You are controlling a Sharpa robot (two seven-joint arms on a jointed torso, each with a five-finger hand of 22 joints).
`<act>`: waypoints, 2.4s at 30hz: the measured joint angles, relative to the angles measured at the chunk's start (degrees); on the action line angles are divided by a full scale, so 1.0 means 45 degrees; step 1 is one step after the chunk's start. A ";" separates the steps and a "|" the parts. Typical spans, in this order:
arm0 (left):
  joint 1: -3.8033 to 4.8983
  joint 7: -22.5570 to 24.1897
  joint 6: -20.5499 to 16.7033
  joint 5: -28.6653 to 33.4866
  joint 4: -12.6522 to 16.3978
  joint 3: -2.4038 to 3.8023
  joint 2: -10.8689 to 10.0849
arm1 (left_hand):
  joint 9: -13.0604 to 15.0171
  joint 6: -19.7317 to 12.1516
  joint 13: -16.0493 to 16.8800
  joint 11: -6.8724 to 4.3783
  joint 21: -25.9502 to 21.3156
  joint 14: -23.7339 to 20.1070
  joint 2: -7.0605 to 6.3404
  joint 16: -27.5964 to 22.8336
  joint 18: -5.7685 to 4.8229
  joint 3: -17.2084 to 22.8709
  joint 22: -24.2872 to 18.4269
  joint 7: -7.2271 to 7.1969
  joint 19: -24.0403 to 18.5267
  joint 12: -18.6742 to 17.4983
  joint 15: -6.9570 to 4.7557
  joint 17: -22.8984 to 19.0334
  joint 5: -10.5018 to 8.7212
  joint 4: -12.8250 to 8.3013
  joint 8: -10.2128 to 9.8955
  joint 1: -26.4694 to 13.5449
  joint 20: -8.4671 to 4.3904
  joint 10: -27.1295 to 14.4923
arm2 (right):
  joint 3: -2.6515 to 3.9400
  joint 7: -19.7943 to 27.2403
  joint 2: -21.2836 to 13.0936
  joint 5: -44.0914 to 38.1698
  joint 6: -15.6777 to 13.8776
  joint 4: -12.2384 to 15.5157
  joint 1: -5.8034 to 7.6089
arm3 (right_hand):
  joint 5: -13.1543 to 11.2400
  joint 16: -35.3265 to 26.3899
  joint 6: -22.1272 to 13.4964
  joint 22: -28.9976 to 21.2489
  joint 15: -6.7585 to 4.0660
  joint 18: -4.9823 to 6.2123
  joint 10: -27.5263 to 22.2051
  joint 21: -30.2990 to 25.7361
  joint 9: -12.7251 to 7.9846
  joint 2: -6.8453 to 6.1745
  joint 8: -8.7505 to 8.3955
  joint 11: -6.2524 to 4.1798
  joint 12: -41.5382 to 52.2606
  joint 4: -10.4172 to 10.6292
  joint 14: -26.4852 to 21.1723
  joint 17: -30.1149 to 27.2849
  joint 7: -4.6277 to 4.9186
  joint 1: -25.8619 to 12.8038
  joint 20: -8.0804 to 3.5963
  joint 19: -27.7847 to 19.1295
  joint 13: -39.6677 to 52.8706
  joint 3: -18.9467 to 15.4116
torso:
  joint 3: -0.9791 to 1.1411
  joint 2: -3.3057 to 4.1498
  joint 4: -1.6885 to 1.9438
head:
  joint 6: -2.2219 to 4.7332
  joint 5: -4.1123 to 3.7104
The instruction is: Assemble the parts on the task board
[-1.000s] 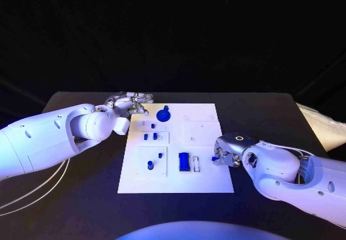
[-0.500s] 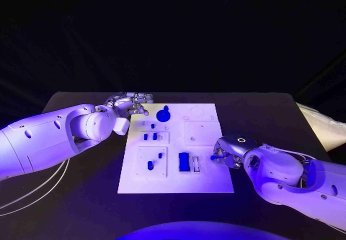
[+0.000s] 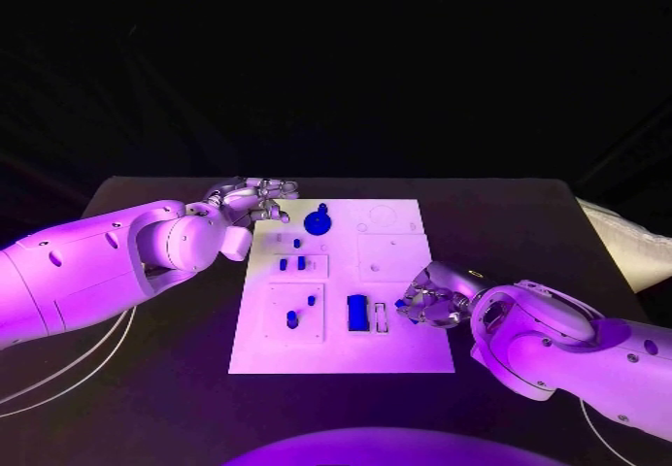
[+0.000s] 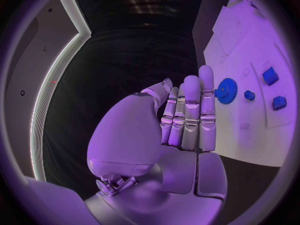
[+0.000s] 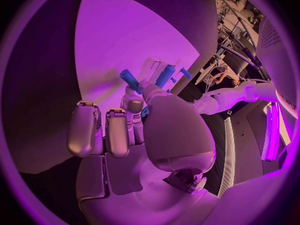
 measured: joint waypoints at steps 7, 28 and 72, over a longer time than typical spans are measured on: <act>0.0000 0.0000 0.0023 -0.0021 0.0009 0.0000 0.0014 | 0.0000 -0.0046 0.0000 0.0000 0.0000 0.0000 0.0000 0.0000 0.0000 -0.0035 -0.0014 -0.0045 0.0000 0.0000 0.0000 -0.0016 0.0000 -0.0035 0.0000 0.0000 0.0000 0.0000 | 0.0000 0.0007 0.0306 0.1331 -0.0135 -0.0203 0.0006 | 0.0787 0.0080 0.0154 0.0131 0.0001 0.0002 0.0230 0.0105 0.0354 -0.0251 0.0086 -0.0033 0.0461 0.0069 0.0000 -0.0001 -0.0020 -0.0525 -0.0016 0.0073 0.0439 0.0072 | -0.0005 -0.0006 -0.0001 | 0.0000 -0.0087; -0.0001 -0.0001 0.0070 -0.0050 0.0036 0.0000 0.0012 | 0.0000 -0.0046 0.0000 0.0000 0.0001 -0.0001 0.0000 0.0000 0.0001 -0.0035 -0.0025 -0.0045 0.0046 0.0000 0.0000 -0.0030 0.0000 -0.0035 0.0048 0.0000 0.0046 0.0000 | -0.0002 -0.0051 0.0939 0.1919 -0.0204 -0.0585 -0.0005 | 0.1222 0.0196 0.0407 0.0436 0.0004 0.0001 0.0635 0.0244 0.0531 -0.0246 0.0302 -0.0133 0.1381 0.0338 0.0000 -0.0004 -0.0135 -0.1186 -0.0020 0.0158 0.1346 -0.0128 | -0.0002 -0.0006 0.0002 | -0.0056 0.0010; -0.0001 -0.0067 0.0226 -0.0094 0.0032 0.0001 0.0014 | 0.0000 -0.0045 -0.0011 0.0000 -0.0044 0.0000 0.0000 0.0000 0.0001 -0.0034 -0.0036 -0.0045 0.0045 0.0000 0.0000 -0.0040 0.0000 -0.0034 0.0048 0.0000 0.0046 0.0001 | 0.0000 -0.0374 0.1167 0.0498 0.0882 -0.0555 -0.0024 | 0.1281 0.0648 0.0630 0.1032 -0.0133 -0.0196 0.1138 0.0594 0.0844 0.0295 0.0690 -0.0271 0.2299 0.1372 0.0048 -0.0008 -0.0312 -0.3058 -0.0111 0.0343 0.2397 -0.2502 | 0.0006 -0.0009 -0.0006 | -0.0099 0.0055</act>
